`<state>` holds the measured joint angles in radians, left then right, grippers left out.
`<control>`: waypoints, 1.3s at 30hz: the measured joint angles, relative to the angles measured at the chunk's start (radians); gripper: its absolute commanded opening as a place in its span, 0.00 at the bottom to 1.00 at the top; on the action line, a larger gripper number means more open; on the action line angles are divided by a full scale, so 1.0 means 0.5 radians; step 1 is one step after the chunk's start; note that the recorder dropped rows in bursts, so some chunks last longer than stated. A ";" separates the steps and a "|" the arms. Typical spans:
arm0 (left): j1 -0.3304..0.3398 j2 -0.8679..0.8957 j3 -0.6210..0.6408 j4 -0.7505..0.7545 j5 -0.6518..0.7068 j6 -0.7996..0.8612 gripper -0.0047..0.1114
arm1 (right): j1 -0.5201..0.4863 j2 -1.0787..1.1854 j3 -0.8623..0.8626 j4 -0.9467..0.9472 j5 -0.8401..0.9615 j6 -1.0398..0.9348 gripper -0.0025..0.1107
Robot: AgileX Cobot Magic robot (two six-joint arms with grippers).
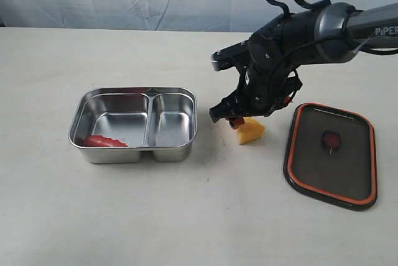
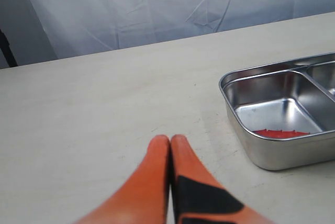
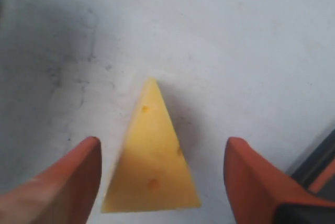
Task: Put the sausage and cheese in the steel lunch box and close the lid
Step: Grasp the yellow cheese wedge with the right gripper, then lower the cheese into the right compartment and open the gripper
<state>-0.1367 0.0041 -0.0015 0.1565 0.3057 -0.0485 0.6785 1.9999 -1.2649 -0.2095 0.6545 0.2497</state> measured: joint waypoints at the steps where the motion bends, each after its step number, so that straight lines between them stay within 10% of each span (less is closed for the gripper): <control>1: 0.000 0.000 0.000 0.000 0.000 0.000 0.04 | -0.013 0.019 0.000 0.027 -0.005 -0.006 0.58; 6: 0.000 0.000 0.000 0.000 0.000 0.000 0.04 | -0.026 0.097 0.000 0.073 -0.029 -0.014 0.45; 11: 0.000 0.000 0.000 0.000 0.000 0.000 0.04 | -0.026 0.121 0.000 0.096 -0.036 -0.014 0.02; 39: 0.000 0.000 0.000 0.000 0.000 0.000 0.04 | 0.319 -0.086 -0.142 0.368 -0.486 -0.141 0.02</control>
<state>-0.1367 0.0041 -0.0015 0.1565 0.3057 -0.0485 0.8378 1.9569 -1.3356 -0.0256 0.4117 0.1791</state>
